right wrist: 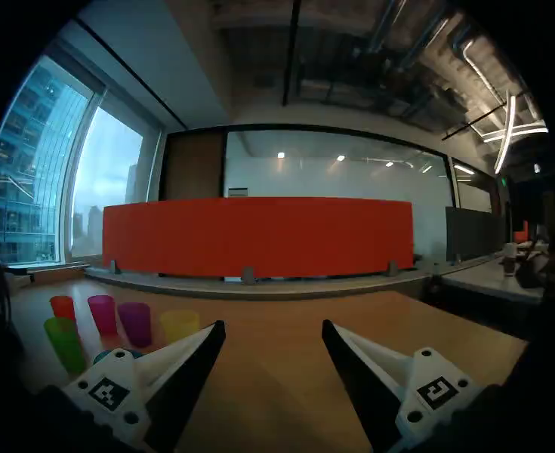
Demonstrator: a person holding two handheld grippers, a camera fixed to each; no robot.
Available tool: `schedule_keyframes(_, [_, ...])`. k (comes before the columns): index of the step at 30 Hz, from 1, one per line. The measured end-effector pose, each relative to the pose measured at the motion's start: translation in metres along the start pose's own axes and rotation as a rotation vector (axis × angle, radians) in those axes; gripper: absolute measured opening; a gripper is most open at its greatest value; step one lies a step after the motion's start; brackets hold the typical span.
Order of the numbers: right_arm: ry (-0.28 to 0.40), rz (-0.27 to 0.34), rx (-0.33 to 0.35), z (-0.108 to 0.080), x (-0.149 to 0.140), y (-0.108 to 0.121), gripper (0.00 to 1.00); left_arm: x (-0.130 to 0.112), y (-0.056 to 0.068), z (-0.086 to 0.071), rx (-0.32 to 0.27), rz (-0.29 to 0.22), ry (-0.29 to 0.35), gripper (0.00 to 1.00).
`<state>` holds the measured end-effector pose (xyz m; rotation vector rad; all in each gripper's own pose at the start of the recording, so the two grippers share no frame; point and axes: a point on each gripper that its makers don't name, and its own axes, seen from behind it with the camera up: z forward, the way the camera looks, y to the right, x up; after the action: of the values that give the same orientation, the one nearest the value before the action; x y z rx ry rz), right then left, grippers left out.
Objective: Pour water
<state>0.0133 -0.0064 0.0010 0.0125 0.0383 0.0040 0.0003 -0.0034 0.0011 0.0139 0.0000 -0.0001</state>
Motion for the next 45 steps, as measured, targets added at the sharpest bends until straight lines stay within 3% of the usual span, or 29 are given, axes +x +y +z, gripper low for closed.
schedule_keyframes(45, [-0.039,-0.005,-0.009,0.001,-0.011,0.006,1.0,0.0,0.001,0.0,0.0,0.0,0.0,1.0])
